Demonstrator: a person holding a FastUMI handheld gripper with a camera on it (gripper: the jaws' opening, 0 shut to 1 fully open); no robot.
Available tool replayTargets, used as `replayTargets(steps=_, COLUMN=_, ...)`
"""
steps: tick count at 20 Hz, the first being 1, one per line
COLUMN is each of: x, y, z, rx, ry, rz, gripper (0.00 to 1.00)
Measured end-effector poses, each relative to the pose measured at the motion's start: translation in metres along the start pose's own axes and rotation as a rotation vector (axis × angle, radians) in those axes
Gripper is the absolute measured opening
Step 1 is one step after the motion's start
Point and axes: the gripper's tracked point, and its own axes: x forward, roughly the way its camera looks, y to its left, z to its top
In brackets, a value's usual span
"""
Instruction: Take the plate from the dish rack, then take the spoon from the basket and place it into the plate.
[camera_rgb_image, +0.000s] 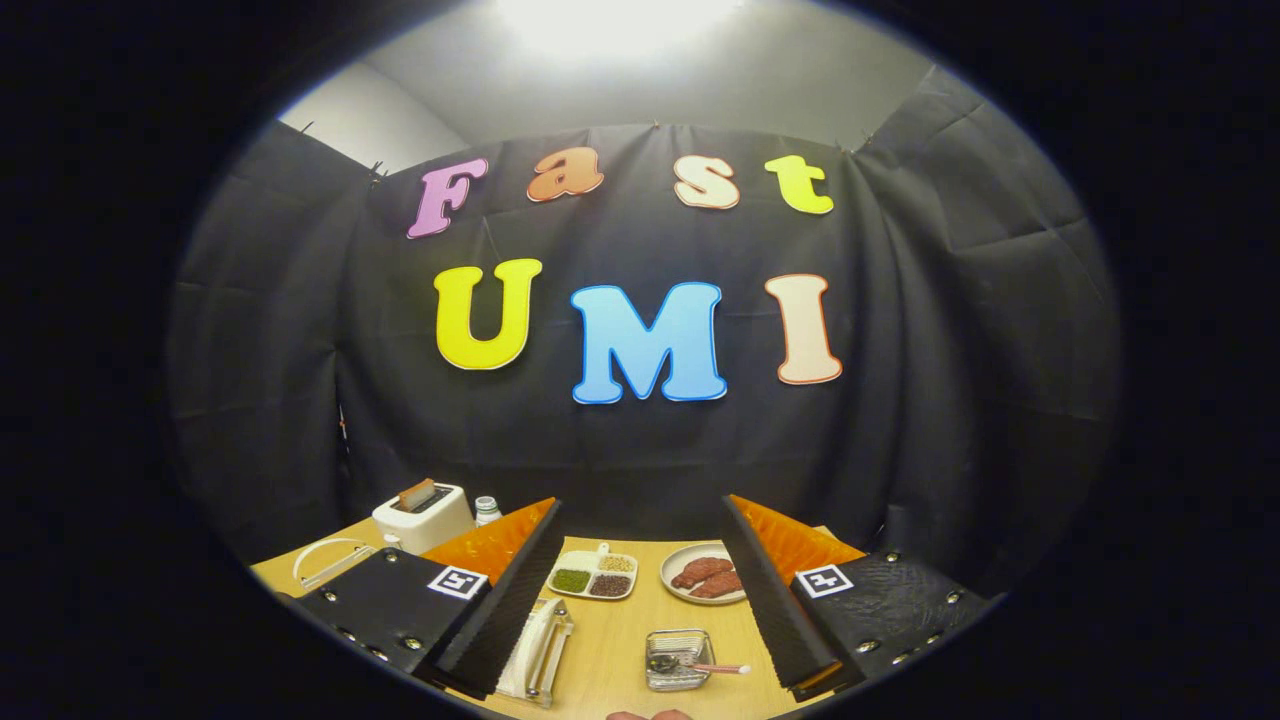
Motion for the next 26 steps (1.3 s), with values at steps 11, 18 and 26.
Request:
replayTargets(steps=11, x=0.028, y=0.088, z=-0.057, rx=0.076, ry=0.361, rz=0.146, gripper=0.97)
replayTargets(steps=18, x=0.038, y=0.132, z=-0.109, rx=0.139, ry=0.63, rz=0.199, gripper=0.96)
replayTargets(steps=26, x=0.054, y=0.16, z=-0.152, rx=0.193, ry=0.84, rz=0.222, gripper=0.96)
